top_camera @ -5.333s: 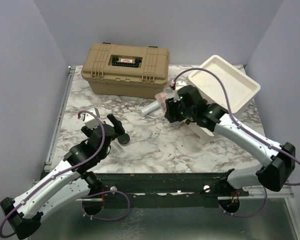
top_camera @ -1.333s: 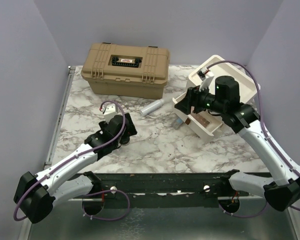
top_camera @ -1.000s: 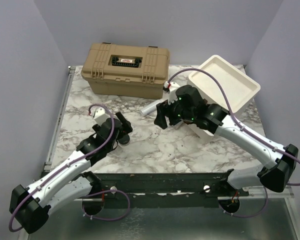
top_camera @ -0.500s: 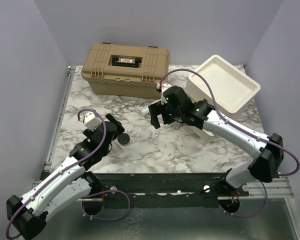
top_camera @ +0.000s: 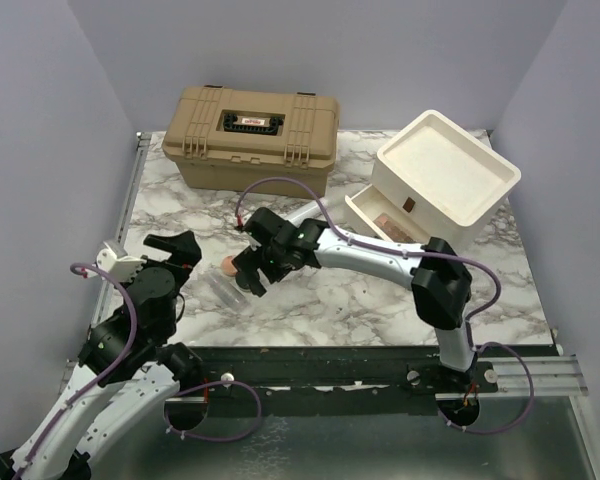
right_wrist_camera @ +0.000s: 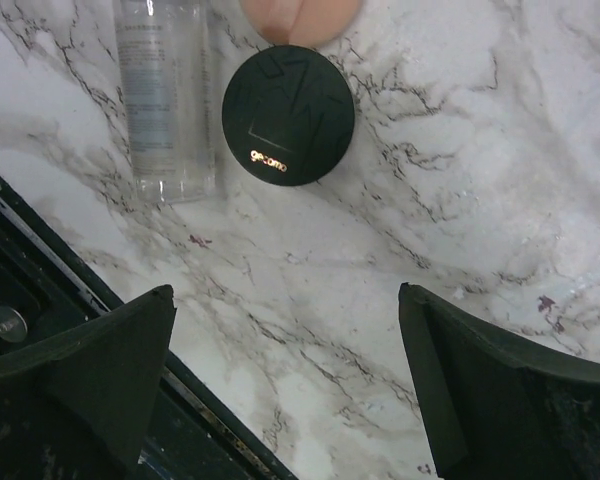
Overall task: Organize the makeup
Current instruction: Pick up the makeup from the center of the board.
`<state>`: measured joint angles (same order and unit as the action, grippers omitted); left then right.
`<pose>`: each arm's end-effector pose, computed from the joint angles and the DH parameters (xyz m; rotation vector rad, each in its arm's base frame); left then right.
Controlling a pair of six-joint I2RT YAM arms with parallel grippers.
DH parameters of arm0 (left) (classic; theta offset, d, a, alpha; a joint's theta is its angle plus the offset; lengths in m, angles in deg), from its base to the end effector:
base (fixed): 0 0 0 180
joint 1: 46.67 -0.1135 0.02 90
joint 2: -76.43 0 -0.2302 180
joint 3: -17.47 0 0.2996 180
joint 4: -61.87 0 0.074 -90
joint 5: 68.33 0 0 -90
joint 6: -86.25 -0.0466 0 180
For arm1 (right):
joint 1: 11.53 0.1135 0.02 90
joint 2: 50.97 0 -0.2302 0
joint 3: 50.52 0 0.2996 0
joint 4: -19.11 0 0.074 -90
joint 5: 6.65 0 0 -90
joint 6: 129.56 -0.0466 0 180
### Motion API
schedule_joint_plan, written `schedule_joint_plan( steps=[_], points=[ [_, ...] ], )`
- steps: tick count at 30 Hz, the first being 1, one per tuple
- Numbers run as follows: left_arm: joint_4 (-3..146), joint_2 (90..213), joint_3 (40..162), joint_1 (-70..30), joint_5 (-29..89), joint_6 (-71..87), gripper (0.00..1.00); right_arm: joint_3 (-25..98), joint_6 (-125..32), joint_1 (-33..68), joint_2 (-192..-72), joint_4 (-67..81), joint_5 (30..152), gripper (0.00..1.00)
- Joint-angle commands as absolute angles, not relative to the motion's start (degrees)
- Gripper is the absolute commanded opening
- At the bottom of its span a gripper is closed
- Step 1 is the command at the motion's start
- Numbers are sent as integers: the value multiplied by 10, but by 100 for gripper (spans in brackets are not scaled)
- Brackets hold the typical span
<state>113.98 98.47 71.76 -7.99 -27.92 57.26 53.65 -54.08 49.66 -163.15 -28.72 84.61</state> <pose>0.1455 -0.0711 0.3244 -0.8820 1.5825 -0.4113 0.2262 0.4135 0.1851 -1.0523 2.4169 0.5199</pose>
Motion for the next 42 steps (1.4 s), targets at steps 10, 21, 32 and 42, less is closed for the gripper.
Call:
schedule_joint_plan(
  steps=[10, 21, 32, 42],
  points=[
    [1160, 971, 740, -81, -292, 502, 99, 616, -532, 512, -1721, -314, 782, 100],
    [1153, 973, 741, -81, -281, 504, 99, 657, -541, 514, -1760, -293, 804, 100],
    [1154, 965, 743, -81, -273, 506, 99, 697, -556, 514, -1806, -278, 807, 98],
    [1153, 973, 742, -81, -266, 507, 99, 698, -574, 514, -1842, -251, 784, 86]
  ],
)
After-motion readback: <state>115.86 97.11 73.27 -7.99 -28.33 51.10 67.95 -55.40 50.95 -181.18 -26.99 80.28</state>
